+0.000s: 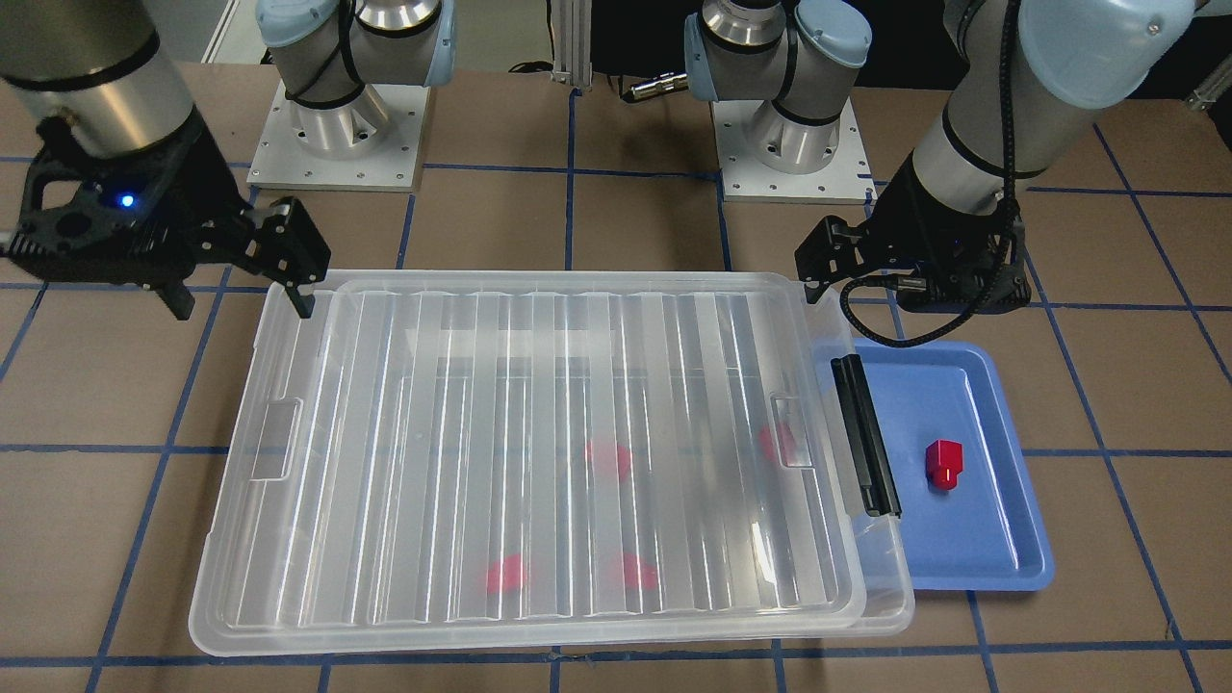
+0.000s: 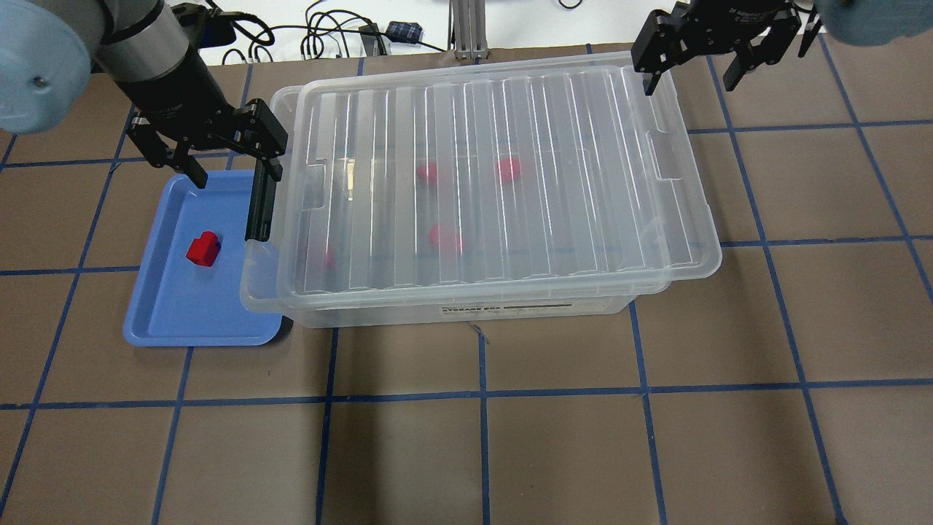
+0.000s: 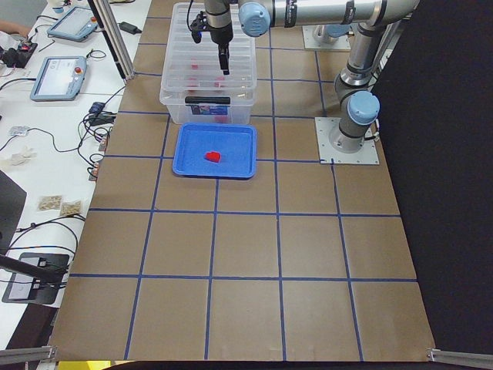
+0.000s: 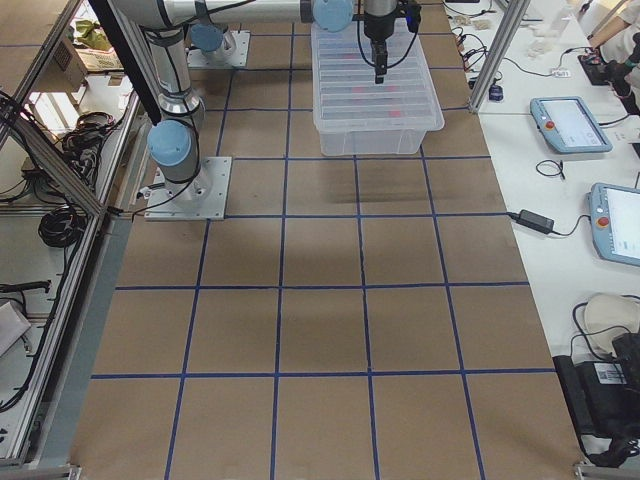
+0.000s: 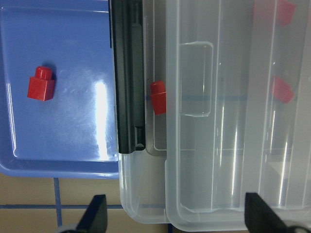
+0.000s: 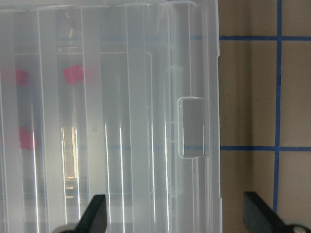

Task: Place red block in blue tray from box

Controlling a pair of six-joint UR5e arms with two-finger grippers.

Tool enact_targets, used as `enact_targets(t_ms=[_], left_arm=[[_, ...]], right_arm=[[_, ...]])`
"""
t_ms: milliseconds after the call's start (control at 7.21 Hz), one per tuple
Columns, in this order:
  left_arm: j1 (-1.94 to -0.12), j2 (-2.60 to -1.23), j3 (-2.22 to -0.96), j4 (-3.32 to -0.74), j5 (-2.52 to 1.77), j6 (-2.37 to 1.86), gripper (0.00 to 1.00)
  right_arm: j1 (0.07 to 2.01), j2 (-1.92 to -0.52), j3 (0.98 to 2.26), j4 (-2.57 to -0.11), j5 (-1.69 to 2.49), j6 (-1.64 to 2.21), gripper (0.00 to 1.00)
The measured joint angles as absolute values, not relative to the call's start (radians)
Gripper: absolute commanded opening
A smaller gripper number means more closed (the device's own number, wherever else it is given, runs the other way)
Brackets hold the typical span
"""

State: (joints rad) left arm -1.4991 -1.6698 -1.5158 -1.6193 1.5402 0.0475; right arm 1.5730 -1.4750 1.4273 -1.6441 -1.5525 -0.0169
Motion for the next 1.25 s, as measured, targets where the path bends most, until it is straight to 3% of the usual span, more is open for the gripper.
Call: enact_targets(t_ms=[416, 1248], left_arm=[[-1.5, -1.664, -1.522, -1.62, 1.541, 0.048, 1.0], [-1.5, -1.636, -1.527, -1.635, 1.573, 0.056, 1.0]], right_arm=[[1.586, -1.578, 1.558, -1.679, -1.561, -0.002, 1.0], [1.586, -1.585, 1.571, -1.689, -1.581, -0.003, 1.0]])
